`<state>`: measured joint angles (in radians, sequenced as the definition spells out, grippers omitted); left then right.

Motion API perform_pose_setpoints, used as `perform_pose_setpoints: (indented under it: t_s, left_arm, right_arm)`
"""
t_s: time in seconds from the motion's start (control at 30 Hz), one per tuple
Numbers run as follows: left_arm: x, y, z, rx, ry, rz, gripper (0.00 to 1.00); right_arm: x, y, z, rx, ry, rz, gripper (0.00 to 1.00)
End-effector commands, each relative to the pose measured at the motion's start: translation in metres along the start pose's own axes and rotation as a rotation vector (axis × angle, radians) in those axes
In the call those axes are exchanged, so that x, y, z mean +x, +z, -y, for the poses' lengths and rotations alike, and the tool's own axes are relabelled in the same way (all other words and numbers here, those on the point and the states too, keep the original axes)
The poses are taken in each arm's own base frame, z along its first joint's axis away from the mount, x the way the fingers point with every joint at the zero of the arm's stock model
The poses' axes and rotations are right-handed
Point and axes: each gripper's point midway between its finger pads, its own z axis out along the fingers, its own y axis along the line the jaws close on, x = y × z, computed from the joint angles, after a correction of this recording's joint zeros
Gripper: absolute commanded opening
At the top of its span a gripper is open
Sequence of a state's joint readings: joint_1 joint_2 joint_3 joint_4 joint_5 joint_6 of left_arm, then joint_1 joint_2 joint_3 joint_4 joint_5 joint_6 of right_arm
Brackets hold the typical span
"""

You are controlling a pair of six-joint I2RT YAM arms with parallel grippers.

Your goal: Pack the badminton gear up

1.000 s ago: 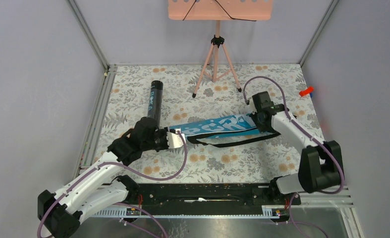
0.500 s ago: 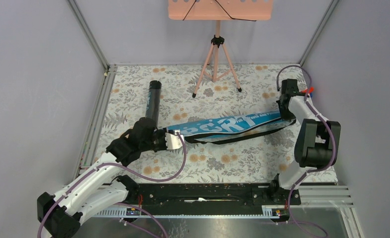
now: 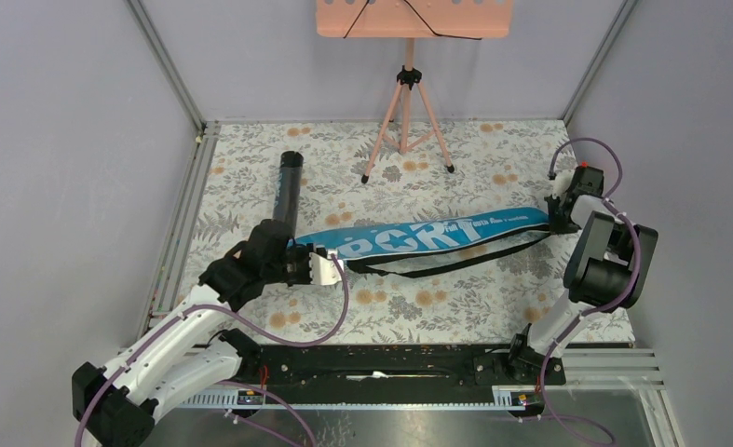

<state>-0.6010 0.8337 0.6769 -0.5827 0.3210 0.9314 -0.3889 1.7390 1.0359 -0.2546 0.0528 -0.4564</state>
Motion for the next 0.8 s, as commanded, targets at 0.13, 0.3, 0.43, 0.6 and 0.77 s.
perform_pose_setpoints:
  t_s: [0.13,0.3,0.43,0.6,0.77]
  left_arm:
    - [0.016,-0.023,0.007,0.018,-0.04,-0.08,0.0]
    - [0.015,-0.019,0.01,0.037,-0.049,-0.071,0.0]
    - [0.009,-0.019,0.008,0.046,-0.053,-0.052,0.0]
    - [-0.007,-0.022,0.024,0.15,-0.016,0.024,0.02]
    - [-0.019,-0.027,0.03,0.178,-0.001,0.082,0.8]
  right_arm:
    - [-0.025,0.045,0.055,0.105,-0.118,0.125,0.0]
    - [-0.024,0.06,0.05,0.086,-0.133,0.149,0.03]
    - [-0.033,0.039,0.047,0.069,-0.155,0.201,0.07]
    - [-0.068,-0.026,0.052,0.1,-0.155,0.382,0.3]
    - [-0.085,-0.069,0.03,-0.004,-0.174,0.509,0.63]
